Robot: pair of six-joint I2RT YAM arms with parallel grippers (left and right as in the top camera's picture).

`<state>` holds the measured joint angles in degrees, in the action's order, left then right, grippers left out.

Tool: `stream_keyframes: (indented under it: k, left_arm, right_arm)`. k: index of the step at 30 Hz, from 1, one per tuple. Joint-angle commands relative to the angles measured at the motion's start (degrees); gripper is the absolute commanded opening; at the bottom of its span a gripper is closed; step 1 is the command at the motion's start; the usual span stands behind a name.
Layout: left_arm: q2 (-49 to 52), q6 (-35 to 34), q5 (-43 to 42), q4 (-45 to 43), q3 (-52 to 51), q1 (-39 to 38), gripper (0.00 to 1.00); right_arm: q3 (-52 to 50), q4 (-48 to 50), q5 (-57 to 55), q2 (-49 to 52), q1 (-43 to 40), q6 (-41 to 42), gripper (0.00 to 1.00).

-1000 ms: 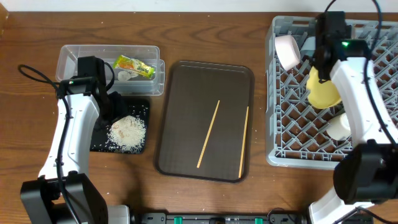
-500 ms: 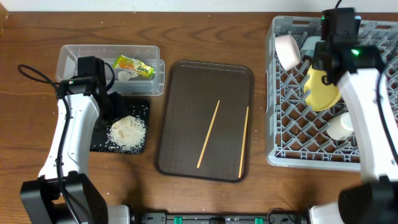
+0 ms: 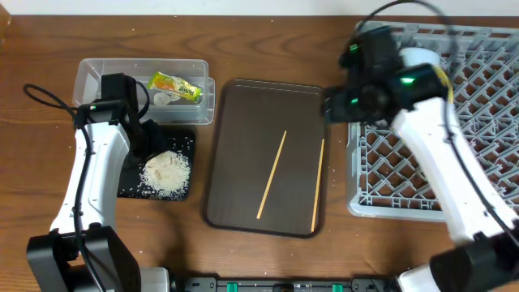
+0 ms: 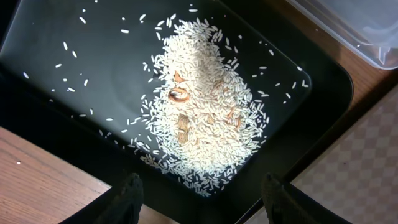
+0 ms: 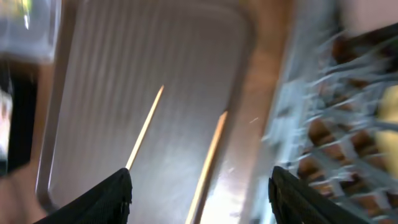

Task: Sort waste into correct bins and load items into the dishwasher rack
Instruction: 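Reach right gripper to the brown tray and grasp one chopstick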

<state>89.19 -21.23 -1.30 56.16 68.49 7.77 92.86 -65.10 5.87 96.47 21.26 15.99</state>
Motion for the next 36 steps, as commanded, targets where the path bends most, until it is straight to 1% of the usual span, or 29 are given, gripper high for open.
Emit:
stream_keyframes:
  k: [1, 8, 13, 18, 28, 32, 36]
  left_arm:
    - [-0.7, -0.5, 0.5, 0.1, 0.2, 0.1, 0.64]
    - [-0.7, -0.5, 0.5, 0.1, 0.2, 0.2, 0.64]
    - [-0.7, -0.5, 0.5, 0.1, 0.2, 0.2, 0.64]
    - [-0.7, -0.5, 0.5, 0.1, 0.2, 0.1, 0.64]
    - [-0.7, -0.5, 0.5, 0.2, 0.2, 0.1, 0.64]
    - [-0.7, -0.5, 0.5, 0.2, 0.2, 0.2, 0.64]
    - [-0.7, -0.5, 0.5, 0.2, 0.2, 0.2, 0.64]
  right_arm:
    - [-0.3, -1.4, -0.2, 4.0, 4.7, 4.7, 0.69]
    - [-0.3, -1.3, -2.1, 11.1, 12.4, 13.8, 0.7]
    - [-0.3, -1.3, -6.8, 13.8, 16.9, 18.6, 0.72]
    - [-0.4, -1.1, -8.0, 15.0, 19.8, 20.4, 0.74]
    - [-1.0, -1.0, -8.8, 17.1, 21.0, 25.3, 0.77]
    - [-2.1, -0.4, -9.5, 17.1, 20.9, 25.6, 0.77]
    - [-5.2, -0.2, -9.5, 17.1, 20.9, 28.5, 0.77]
